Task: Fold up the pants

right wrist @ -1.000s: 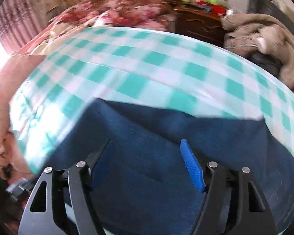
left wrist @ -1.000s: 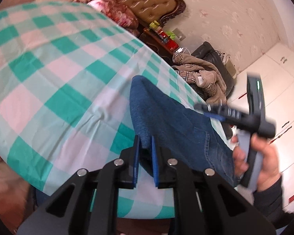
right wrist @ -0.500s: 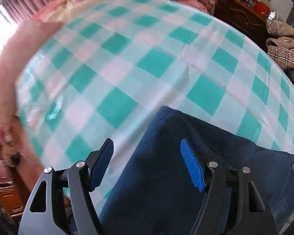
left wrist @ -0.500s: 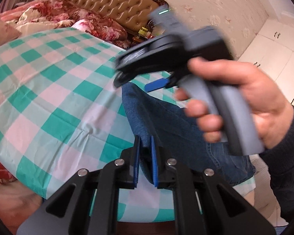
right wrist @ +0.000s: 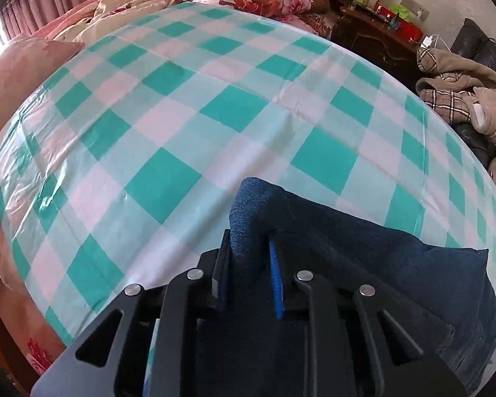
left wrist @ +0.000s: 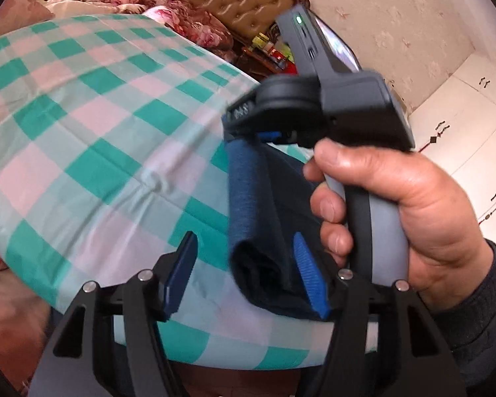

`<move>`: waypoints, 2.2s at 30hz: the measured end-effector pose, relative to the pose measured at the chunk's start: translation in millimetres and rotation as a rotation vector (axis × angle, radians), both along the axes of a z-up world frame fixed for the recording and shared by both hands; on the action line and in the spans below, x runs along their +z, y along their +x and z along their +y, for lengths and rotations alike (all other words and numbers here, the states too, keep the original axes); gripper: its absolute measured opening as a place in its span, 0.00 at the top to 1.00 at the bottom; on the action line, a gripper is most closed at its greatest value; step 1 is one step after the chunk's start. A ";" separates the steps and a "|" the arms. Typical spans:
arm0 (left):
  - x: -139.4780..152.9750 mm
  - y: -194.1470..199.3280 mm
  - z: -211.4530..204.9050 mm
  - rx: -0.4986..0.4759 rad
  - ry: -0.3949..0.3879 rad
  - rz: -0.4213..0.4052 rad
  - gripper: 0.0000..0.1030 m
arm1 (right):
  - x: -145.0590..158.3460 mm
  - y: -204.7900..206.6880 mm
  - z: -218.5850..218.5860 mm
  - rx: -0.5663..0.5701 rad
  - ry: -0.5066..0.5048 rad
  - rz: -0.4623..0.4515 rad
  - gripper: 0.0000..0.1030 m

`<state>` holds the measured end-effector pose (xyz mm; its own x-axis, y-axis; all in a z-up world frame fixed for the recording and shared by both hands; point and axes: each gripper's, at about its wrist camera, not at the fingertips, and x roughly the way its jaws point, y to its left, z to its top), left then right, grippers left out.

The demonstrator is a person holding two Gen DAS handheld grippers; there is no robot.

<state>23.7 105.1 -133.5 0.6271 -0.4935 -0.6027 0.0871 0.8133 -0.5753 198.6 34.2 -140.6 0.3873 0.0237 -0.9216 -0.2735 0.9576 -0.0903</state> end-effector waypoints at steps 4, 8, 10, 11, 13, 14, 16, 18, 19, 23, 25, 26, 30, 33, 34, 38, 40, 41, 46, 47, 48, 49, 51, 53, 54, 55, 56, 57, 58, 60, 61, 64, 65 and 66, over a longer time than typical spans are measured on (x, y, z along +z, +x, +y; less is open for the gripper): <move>-11.7 8.6 -9.4 -0.015 -0.015 0.037 0.68 | 4.4 0.1 -2.5 -0.003 0.022 -0.001 0.80; -11.0 9.5 -14.4 -0.014 0.005 0.028 0.85 | 8.6 -1.3 -5.9 -0.003 0.038 -0.007 0.81; -9.2 9.0 -16.7 -0.020 0.016 0.019 0.87 | 10.4 -1.9 -7.9 -0.004 0.051 -0.008 0.81; -8.2 8.9 -17.3 -0.020 0.022 0.016 0.88 | 11.6 -2.2 -8.6 -0.003 0.057 -0.009 0.81; -5.1 8.5 -18.9 -0.020 0.027 0.010 0.88 | 15.9 -3.3 -11.5 -0.002 0.075 -0.012 0.81; -3.4 9.7 -20.0 -0.018 0.031 0.006 0.88 | 19.3 -3.4 -14.2 -0.004 0.091 -0.012 0.81; 3.9 8.2 -23.3 -0.018 0.046 -0.012 0.88 | 29.7 -3.7 -24.1 -0.016 0.146 -0.006 0.81; 16.1 5.2 -29.5 -0.019 0.071 -0.038 0.89 | 41.7 -4.0 -35.4 -0.022 0.199 -0.004 0.82; 26.5 3.3 -36.0 -0.025 0.097 -0.064 0.89 | 52.7 -4.7 -45.2 -0.022 0.235 -0.008 0.82; 78.3 -3.7 -82.0 -0.086 0.233 -0.196 0.89 | 101.3 -9.0 -101.3 -0.033 0.400 -0.018 0.84; 104.7 -8.3 -114.1 -0.131 0.295 -0.275 0.89 | 131.5 -14.1 -145.9 -0.053 0.492 -0.035 0.86; 117.1 -10.6 -131.8 -0.156 0.317 -0.310 0.89 | 146.5 -18.2 -170.2 -0.062 0.532 -0.048 0.87; 154.3 -23.5 -218.2 -0.257 0.398 -0.443 0.89 | 198.6 -46.4 -264.0 -0.100 0.604 -0.141 0.94; 155.7 -36.6 -292.1 -0.348 0.435 -0.512 0.90 | 215.8 -77.4 -338.0 -0.131 0.591 -0.191 0.94; 148.5 -42.9 -320.0 -0.385 0.455 -0.536 0.90 | 211.1 -87.6 -366.5 -0.171 0.563 -0.196 0.94; 95.3 -55.4 -397.8 -0.493 0.523 -0.493 0.90 | 147.1 -116.5 -465.0 -0.372 0.497 -0.108 0.71; 57.8 -61.7 -423.2 -0.548 0.591 -0.454 0.90 | 109.1 -131.8 -498.8 -0.448 0.534 -0.055 0.50; 42.3 -70.3 -430.7 -0.570 0.629 -0.445 0.90 | 90.6 -141.0 -514.3 -0.487 0.569 -0.038 0.41; 10.0 -79.0 -435.4 -0.603 0.702 -0.462 0.90 | 26.2 -178.0 -547.1 -0.580 0.755 0.051 0.40; 11.3 -77.6 -433.6 -0.597 0.699 -0.467 0.90 | 19.1 -180.5 -545.4 -0.574 0.805 0.068 0.40; 13.6 -76.3 -429.8 -0.592 0.695 -0.470 0.90 | 15.1 -181.0 -542.4 -0.564 0.843 0.082 0.40; 15.6 -75.7 -428.1 -0.586 0.691 -0.472 0.90 | 12.6 -179.4 -541.4 -0.553 0.877 0.093 0.40; 17.1 -80.6 -428.8 -0.578 0.692 -0.479 0.90 | 11.4 -171.5 -533.7 -0.534 0.909 0.107 0.40; 22.9 -80.5 -425.7 -0.560 0.673 -0.472 0.90 | 8.9 -160.4 -523.7 -0.513 0.919 0.143 0.40; 26.2 -81.1 -423.8 -0.553 0.666 -0.472 0.90 | 7.6 -155.1 -520.8 -0.506 0.909 0.158 0.40; 29.6 -82.1 -421.5 -0.543 0.657 -0.475 0.90 | 7.6 -152.0 -519.1 -0.501 0.901 0.164 0.40; 32.5 -82.6 -419.6 -0.535 0.648 -0.476 0.90 | 6.3 -147.1 -514.9 -0.490 0.901 0.173 0.40; 35.5 -84.3 -417.9 -0.527 0.642 -0.480 0.90 | 3.6 -141.2 -510.1 -0.477 0.913 0.184 0.40; 37.6 -84.6 -417.2 -0.521 0.641 -0.485 0.90 | 0.5 -135.1 -507.4 -0.470 0.918 0.191 0.40; 40.7 -86.4 -417.3 -0.514 0.638 -0.503 0.90 | -5.0 -122.4 -498.6 -0.450 0.918 0.189 0.42; 39.1 -88.8 -419.1 -0.518 0.654 -0.517 0.90 | -6.3 -116.4 -497.8 -0.443 0.913 0.173 0.48; 25.5 -94.3 -425.2 -0.522 0.725 -0.557 0.85 | -2.5 -107.9 -489.9 -0.394 0.832 0.129 0.84; 16.4 -98.7 -427.8 -0.519 0.769 -0.588 0.69 | 0.3 -108.6 -487.0 -0.370 0.818 0.116 0.86; 6.2 -103.7 -430.4 -0.514 0.820 -0.612 0.58 | 1.7 -108.9 -486.5 -0.356 0.807 0.113 0.86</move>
<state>-80.0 -325.3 -127.2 0.7640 -0.3755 -0.5248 0.6004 0.7117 0.3648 89.7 -452.3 -139.0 0.4034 0.5780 -0.7093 0.0861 0.7478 0.6584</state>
